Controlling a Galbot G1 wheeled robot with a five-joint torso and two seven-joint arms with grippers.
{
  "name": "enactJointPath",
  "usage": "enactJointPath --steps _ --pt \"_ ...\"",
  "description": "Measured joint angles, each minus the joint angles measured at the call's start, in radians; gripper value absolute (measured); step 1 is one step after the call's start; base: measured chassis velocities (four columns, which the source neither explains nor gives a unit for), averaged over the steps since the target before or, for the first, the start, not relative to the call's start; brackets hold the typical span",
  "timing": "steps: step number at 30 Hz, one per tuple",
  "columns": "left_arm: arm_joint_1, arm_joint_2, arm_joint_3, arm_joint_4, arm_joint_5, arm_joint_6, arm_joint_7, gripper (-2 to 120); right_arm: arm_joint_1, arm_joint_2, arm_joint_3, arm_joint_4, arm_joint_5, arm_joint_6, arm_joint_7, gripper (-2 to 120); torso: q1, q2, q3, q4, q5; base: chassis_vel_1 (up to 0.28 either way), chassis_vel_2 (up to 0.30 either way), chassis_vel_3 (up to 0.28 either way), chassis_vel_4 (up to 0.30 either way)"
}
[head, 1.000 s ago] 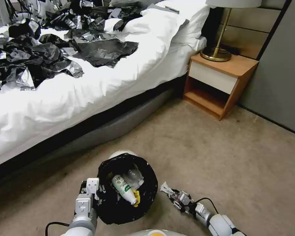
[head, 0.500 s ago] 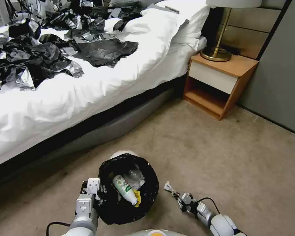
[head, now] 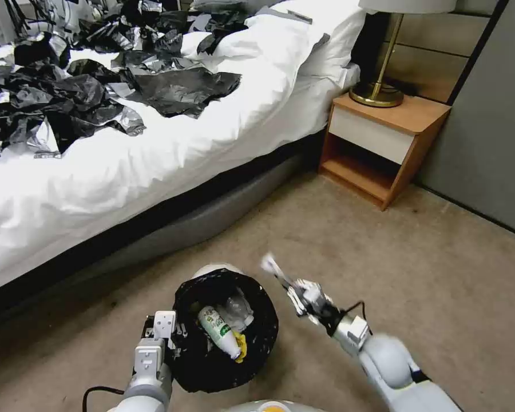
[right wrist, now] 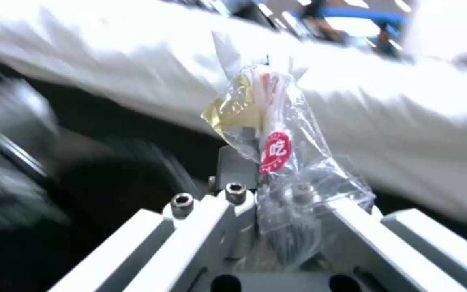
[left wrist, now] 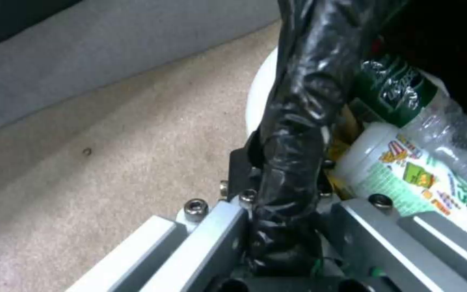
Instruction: Pick up the trash bin, then pick up the garbage from the floor and place it into the trash bin.
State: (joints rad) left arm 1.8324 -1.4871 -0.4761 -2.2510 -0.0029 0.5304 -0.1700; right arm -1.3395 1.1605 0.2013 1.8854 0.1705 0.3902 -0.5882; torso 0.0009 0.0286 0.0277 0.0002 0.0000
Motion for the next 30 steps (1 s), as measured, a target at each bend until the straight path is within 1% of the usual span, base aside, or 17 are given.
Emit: enactJointPath --steps 1,2,4,5,8,9,11,13,18,21,27,28,29,30 --pt "0.001 0.0 0.002 0.0 -0.003 0.002 0.0 0 -0.006 -0.013 -0.014 0.035 0.005 0.0 -0.021 0 0.0 0.0 0.0 -0.0002 -0.0001 0.0 0.0 0.0 0.0" --pt "0.001 0.0 0.002 0.0 -0.003 0.002 0.0 0 -0.006 -0.013 -0.014 0.035 0.005 0.0 -0.021 0 0.0 0.0 0.0 -0.0002 -0.0001 0.0 0.0 0.0 0.0" --pt "0.0 0.0 0.003 0.0 -0.006 0.007 0.002 0 -0.025 -0.043 -0.044 0.089 0.001 0.001 -0.049 0 0.0 0.0 0.0 -0.0002 0.0 0.0 0.0 0.0 0.0" --pt "0.0 0.0 0.003 0.0 -0.006 0.007 0.002 0 -0.025 -0.043 -0.044 0.089 0.001 0.001 -0.049 0 0.0 0.0 0.0 -0.0002 0.0 0.0 0.0 0.0 0.0" --pt "-0.002 0.001 0.0 -0.001 -0.007 0.02 0.002 0 -0.059 -0.079 -0.073 0.128 -0.011 0.003 -0.058 0 0.0 0.0 0.0 -0.0002 0.0 0.0 0.0 0.0 0.0" --pt "-0.002 0.001 0.0 -0.001 -0.007 0.02 0.002 0 -0.059 -0.079 -0.073 0.128 -0.011 0.003 -0.058 0 0.0 0.0 0.0 -0.0002 0.0 0.0 0.0 0.0 0.0" --pt "-0.007 0.002 -0.001 0.0 -0.008 0.033 0.001 0 -0.082 -0.103 -0.091 0.136 -0.019 0.004 -0.059 0 0.0 0.0 0.0 -0.0003 0.0 0.0 0.0 0.0 0.0" --pt "-0.008 0.002 0.0 0.001 -0.008 0.038 0.0 0 -0.088 -0.112 -0.098 0.129 -0.021 0.006 -0.059 0 0.0 0.0 0.0 -0.0003 0.0 0.0 0.0 0.0 0.0" --pt "-0.012 0.002 0.004 -0.001 -0.011 0.052 -0.003 0 -0.1 -0.127 -0.131 0.068 -0.038 0.01 -0.045 0 0.0 0.0 0.0 -0.0003 0.0 0.0 0.0 0.0 0.0" --pt "-0.011 0.002 0.004 -0.011 -0.016 0.055 -0.005 0 -0.082 -0.111 -0.156 0.009 -0.042 0.006 -0.014 0 0.0 0.0 0.0 -0.0003 0.0002 0.0 0.0 0.0 0.0" --pt "0.002 0.001 0.006 -0.022 -0.018 0.055 -0.006 0 -0.044 -0.077 -0.165 -0.053 -0.048 -0.01 0.013 0 0.0 0.0 0.0 -0.0001 0.0 0.0 0.0 0.0 0.0" --pt "0.004 0.001 0.006 -0.024 -0.018 0.055 -0.006 0 -0.038 -0.072 -0.165 -0.064 -0.049 -0.013 0.016 0 0.0 0.0 0.0 0.0 -0.0001 0.0 0.0 0.0 0.0" --pt "0.006 0.0 0.006 -0.026 -0.018 0.055 -0.006 0 -0.033 -0.068 -0.167 -0.075 -0.051 -0.014 0.021 5 0.0 0.0 0.0 -0.0002 0.0001 0.0 0.0 0.0 0.0" --pt "0.006 0.0 0.006 -0.026 -0.018 0.055 -0.006 0 -0.033 -0.068 -0.167 -0.075 -0.051 -0.014 0.021 5 0.0 0.0 0.0 -0.0002 0.0001 0.0 0.0 0.0 0.0"
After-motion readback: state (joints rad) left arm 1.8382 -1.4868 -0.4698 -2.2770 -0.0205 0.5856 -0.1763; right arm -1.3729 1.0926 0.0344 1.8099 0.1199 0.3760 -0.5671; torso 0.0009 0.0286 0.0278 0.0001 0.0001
